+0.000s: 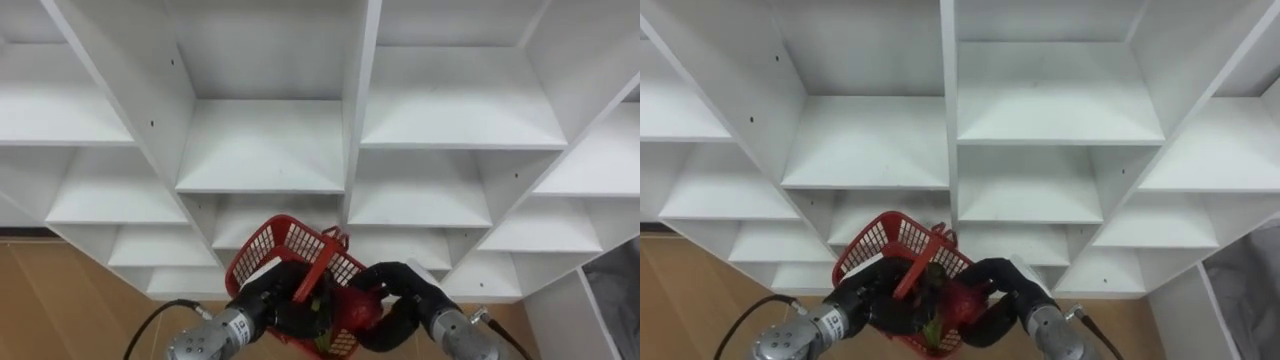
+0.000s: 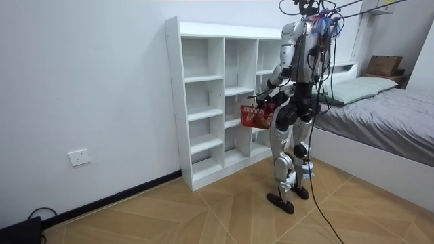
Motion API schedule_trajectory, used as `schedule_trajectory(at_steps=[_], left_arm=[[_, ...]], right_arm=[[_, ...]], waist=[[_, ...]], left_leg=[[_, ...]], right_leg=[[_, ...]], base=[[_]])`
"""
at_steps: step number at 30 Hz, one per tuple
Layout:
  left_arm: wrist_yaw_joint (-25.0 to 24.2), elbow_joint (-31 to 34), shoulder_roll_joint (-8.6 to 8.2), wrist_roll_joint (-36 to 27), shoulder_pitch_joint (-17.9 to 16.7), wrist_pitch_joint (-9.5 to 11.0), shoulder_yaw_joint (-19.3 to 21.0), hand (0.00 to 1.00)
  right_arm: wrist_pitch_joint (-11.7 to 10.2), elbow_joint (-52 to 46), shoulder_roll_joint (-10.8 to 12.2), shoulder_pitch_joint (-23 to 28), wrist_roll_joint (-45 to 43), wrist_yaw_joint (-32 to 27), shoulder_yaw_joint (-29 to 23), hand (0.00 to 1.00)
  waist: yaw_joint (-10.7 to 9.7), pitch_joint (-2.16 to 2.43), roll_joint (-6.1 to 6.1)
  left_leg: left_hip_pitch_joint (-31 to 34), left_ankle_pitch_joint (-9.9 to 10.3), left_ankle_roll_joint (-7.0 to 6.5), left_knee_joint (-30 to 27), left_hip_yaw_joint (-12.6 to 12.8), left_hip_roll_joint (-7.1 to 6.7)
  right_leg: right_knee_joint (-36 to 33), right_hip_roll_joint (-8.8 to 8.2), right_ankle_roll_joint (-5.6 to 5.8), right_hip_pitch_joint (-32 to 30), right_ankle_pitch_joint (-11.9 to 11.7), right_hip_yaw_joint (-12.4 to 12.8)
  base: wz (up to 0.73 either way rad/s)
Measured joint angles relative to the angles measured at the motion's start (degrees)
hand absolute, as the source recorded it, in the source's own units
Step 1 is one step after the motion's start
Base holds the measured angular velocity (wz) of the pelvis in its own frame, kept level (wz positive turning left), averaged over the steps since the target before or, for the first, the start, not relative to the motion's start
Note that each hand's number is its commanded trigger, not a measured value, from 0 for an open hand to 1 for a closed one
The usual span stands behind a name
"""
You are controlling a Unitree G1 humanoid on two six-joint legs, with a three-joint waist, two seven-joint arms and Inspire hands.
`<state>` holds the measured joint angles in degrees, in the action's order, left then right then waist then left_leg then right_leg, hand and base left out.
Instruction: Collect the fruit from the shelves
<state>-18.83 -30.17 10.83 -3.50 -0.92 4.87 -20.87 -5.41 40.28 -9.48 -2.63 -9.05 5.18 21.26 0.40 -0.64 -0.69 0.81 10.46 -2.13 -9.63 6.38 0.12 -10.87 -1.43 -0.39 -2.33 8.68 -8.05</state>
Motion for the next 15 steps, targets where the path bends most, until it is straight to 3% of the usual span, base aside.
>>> schedule_trajectory(at_steps=[9,15], left_arm=[[-3.0,1.1,0.12,0.0,0.1,0.0,-2.0,1.0],[-3.4,1.1,-0.06,0.0,0.1,0.0,-2.1,1.0]], right_arm=[[0.0,2.2,0.0,-1.6,-0.1,0.6,0.1,1.0],[0.0,2.2,0.0,-2.5,-0.1,0.8,0.1,1.0]], waist=[[0.0,-0.02,0.05],[0.1,-0.3,0.54]], left_leg=[[1.6,0.0,0.0,-0.8,0.0,0.01],[2.6,0.0,0.0,-1.0,-0.1,0.06]], right_leg=[[0.0,-0.41,-0.02,-1.2,0.0,0.0],[-0.1,-0.43,-0.15,-2.0,-0.1,-0.2]], base=[[0.0],[0.0]])
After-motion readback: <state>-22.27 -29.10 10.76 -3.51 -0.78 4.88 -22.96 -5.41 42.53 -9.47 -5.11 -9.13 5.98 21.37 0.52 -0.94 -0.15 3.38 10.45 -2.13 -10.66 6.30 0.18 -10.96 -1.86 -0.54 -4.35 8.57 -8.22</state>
